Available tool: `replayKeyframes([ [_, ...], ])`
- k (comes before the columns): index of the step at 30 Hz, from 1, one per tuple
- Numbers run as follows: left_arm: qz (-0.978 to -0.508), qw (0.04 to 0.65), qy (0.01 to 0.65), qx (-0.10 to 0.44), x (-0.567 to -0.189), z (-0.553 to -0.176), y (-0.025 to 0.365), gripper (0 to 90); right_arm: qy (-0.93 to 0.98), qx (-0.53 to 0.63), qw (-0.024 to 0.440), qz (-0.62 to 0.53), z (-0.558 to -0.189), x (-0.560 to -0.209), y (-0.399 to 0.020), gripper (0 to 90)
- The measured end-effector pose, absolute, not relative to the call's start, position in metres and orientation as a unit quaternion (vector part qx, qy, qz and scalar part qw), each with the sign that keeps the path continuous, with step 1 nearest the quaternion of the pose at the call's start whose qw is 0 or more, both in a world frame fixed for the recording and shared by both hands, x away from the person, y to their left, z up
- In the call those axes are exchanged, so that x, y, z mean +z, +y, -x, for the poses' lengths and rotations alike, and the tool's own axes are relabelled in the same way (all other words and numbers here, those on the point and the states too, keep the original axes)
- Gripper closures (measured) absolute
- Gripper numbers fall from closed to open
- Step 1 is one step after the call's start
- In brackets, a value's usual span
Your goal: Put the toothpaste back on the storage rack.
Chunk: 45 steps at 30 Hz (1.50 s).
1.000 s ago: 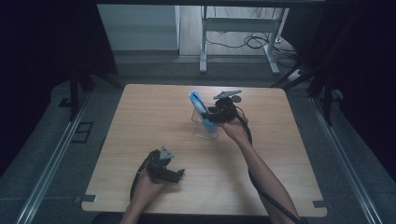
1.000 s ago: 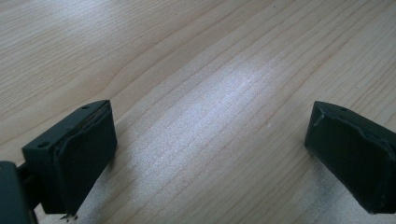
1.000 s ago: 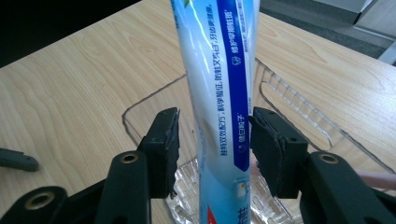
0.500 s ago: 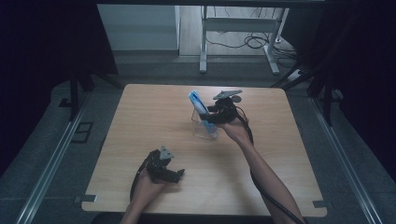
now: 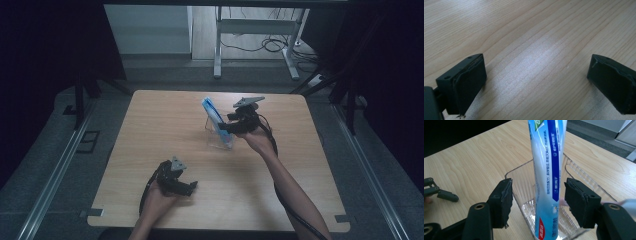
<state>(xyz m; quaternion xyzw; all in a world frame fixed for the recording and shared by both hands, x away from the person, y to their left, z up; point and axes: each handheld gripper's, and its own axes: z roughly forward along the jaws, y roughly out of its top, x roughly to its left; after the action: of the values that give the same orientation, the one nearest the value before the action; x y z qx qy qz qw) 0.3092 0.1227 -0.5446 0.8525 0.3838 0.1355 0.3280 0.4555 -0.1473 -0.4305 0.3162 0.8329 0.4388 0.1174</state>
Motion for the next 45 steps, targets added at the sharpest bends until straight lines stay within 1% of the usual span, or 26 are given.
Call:
replayKeyframes([
  [16,-0.852,0.328,0.384,0.135,-0.545,-0.309,0.123,2.3,0.828,0.439,0.128,-0.324,-0.443,-0.422,-0.170,28.8],
  [45,-0.852,0.328,0.384,0.135,-0.545,-0.309,0.123,2.3,0.843,0.418,0.125,-0.315,-0.423,-0.432,-0.192,17.3],
])
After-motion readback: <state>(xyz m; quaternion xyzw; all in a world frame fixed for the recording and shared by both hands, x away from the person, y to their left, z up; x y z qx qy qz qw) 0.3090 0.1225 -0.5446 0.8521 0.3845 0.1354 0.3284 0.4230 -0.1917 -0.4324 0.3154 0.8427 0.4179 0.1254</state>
